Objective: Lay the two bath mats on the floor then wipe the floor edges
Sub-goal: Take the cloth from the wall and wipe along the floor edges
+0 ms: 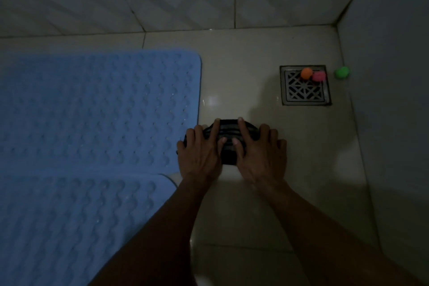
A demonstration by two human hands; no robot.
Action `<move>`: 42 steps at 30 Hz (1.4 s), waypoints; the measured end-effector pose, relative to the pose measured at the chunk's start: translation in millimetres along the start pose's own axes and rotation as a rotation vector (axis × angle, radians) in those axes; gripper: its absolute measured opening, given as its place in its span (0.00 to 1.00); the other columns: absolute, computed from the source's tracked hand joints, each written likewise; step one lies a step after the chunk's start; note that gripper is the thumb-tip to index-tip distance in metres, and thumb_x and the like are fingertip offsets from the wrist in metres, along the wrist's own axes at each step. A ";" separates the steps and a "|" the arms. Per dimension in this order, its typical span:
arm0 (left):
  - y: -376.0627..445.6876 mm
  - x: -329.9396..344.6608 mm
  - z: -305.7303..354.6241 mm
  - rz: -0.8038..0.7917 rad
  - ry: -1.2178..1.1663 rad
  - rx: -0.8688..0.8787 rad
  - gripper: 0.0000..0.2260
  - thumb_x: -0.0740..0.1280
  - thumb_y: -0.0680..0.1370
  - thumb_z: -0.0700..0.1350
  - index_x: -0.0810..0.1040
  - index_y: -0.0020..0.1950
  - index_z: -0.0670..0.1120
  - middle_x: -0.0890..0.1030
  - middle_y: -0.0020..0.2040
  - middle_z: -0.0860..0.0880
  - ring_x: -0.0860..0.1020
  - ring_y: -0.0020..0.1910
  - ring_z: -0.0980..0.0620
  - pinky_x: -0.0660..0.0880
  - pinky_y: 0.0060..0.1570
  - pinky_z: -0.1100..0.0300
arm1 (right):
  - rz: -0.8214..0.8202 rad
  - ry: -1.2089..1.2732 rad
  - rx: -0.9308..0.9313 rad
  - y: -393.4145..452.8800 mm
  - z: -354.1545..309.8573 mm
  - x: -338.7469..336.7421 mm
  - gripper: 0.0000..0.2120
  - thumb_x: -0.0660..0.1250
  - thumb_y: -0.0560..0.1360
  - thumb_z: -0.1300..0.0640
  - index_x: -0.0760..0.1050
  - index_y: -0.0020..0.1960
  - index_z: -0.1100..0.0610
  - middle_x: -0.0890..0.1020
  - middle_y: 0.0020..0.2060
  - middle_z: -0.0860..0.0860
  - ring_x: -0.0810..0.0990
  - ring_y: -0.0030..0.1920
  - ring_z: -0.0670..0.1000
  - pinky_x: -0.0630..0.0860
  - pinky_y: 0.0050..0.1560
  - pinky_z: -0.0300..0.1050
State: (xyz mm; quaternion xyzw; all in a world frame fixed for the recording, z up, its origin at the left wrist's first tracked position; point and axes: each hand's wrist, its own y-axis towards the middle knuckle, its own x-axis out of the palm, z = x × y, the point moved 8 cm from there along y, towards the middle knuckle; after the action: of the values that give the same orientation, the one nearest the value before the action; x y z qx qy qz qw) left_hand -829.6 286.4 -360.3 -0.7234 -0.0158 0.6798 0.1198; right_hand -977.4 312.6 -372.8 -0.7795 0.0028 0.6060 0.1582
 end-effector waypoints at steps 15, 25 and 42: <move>-102.2 23.3 -21.1 -0.102 -0.032 -0.004 0.28 0.48 0.83 0.62 0.42 0.81 0.61 0.67 0.68 0.43 0.67 0.64 0.43 0.71 0.52 0.48 | -0.027 -0.009 -0.006 -102.9 -1.3 26.8 0.28 0.46 0.82 0.37 0.46 0.80 0.39 0.66 0.70 0.60 0.65 0.66 0.61 0.65 0.62 0.58; -157.4 35.1 -34.8 0.024 -0.063 0.111 0.27 0.48 0.83 0.63 0.60 0.80 0.56 0.76 0.58 0.43 0.74 0.54 0.43 0.72 0.44 0.49 | 0.042 -0.075 0.010 -165.6 -5.9 38.6 0.27 0.48 0.81 0.37 0.51 0.79 0.40 0.70 0.65 0.58 0.69 0.60 0.60 0.69 0.56 0.55; -282.0 70.0 -57.2 -0.157 -0.107 0.209 0.29 0.45 0.83 0.64 0.45 0.82 0.57 0.67 0.71 0.43 0.66 0.68 0.42 0.70 0.56 0.48 | -0.006 -0.165 0.109 -306.6 -13.2 71.7 0.27 0.43 0.82 0.37 0.44 0.80 0.38 0.65 0.73 0.58 0.63 0.70 0.61 0.61 0.68 0.58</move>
State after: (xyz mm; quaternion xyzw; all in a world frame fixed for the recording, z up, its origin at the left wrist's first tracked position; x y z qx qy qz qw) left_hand -728.3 564.5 -371.3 -0.6663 -0.0079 0.7037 0.2464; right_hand -885.8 614.0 -363.2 -0.7171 0.0202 0.6668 0.2018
